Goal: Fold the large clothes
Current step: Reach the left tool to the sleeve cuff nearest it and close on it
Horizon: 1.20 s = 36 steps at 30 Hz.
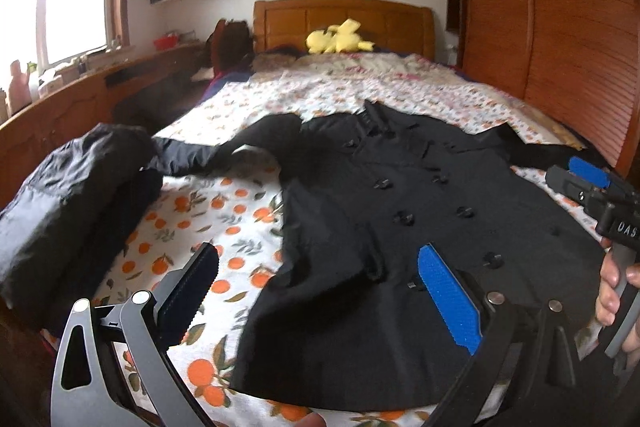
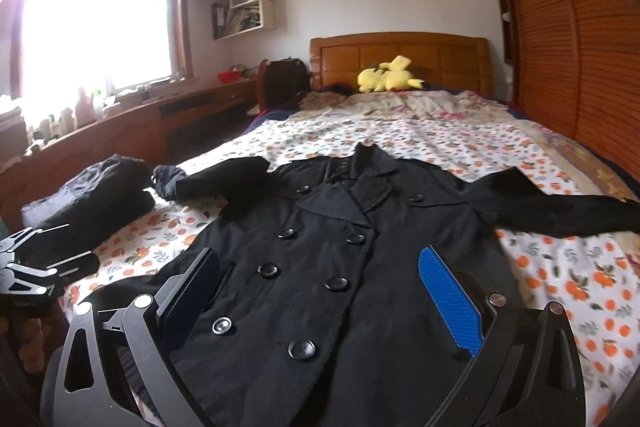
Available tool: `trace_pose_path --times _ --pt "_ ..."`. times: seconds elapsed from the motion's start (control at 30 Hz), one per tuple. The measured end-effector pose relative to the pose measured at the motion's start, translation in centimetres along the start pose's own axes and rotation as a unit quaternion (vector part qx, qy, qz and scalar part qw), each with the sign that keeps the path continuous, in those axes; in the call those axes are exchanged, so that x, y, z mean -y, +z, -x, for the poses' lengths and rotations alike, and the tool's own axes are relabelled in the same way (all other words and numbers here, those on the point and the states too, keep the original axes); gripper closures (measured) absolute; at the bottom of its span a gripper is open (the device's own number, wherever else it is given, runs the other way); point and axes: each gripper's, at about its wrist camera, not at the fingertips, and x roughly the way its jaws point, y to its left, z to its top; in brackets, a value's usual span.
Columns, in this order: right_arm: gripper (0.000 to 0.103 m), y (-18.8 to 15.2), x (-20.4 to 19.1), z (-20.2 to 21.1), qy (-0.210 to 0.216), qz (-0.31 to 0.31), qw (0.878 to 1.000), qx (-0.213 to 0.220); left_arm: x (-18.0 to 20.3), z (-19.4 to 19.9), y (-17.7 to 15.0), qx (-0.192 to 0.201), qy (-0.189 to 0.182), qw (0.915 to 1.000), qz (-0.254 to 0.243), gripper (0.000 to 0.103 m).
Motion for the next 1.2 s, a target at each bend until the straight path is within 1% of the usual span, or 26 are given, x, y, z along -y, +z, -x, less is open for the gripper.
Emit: trace_pose_path --times 0.13,0.23,0.4,0.53,0.63,0.7,0.77,0.83,0.9,0.93,1.07,1.2 --pt "0.007 0.9 -1.4 -2.6 0.018 0.021 1.0 -0.002 -2.3 -1.9 -0.3 -0.025 0.008 0.9996 0.014 0.002" --pt "0.007 2.1 -2.6 -4.8 0.031 0.033 0.999 -0.002 -4.2 -2.5 -0.3 -0.032 0.022 0.9991 0.019 0.002" --pt "0.007 3.2 -4.2 -8.6 0.052 0.033 0.998 -0.017 -6.7 -3.5 0.5 -0.038 0.046 0.9979 0.024 0.002" --pt "0.007 2.7 -4.5 -11.0 0.054 0.035 0.998 -0.028 -8.2 -4.7 1.9 -0.04 0.064 0.997 0.017 0.002" --pt "0.007 1.9 -4.2 -12.7 0.047 0.037 0.997 -0.041 -8.7 -5.7 2.9 -0.041 0.065 0.9969 0.014 0.002" --pt "0.007 1.5 -4.1 -13.6 0.044 0.035 0.997 -0.049 -8.9 -6.9 3.6 -0.046 0.059 0.9971 0.016 0.002" --pt "0.007 1.2 -4.0 -14.0 0.04 0.029 0.998 -0.048 -9.0 -8.3 4.3 -0.051 0.061 0.9968 0.009 0.002" --pt "0.007 0.9 -3.8 -14.3 0.038 0.026 0.998 -0.05 -8.9 -9.6 4.9 -0.054 0.07 0.9961 -0.004 0.002" --pt "0.007 0.6 -3.5 -14.7 0.04 0.02 0.997 -0.055 -9.0 -11.2 5.6 -0.057 0.079 0.9952 -0.013 0.006" --pt "0.007 0.6 -3.3 -14.9 0.042 0.016 0.997 -0.058 -9.2 -12.2 6.0 -0.061 0.08 0.9948 -0.011 0.007" --pt "0.006 0.5 -2.7 -14.7 0.048 0.002 0.997 -0.055 -10.6 -15.3 7.6 -0.072 0.081 0.994 0.011 0.015" --pt "0.006 0.6 -2.7 -14.4 0.048 0.001 0.998 -0.047 -12.0 -18.5 9.8 -0.07 0.109 0.9915 0.013 0.019"
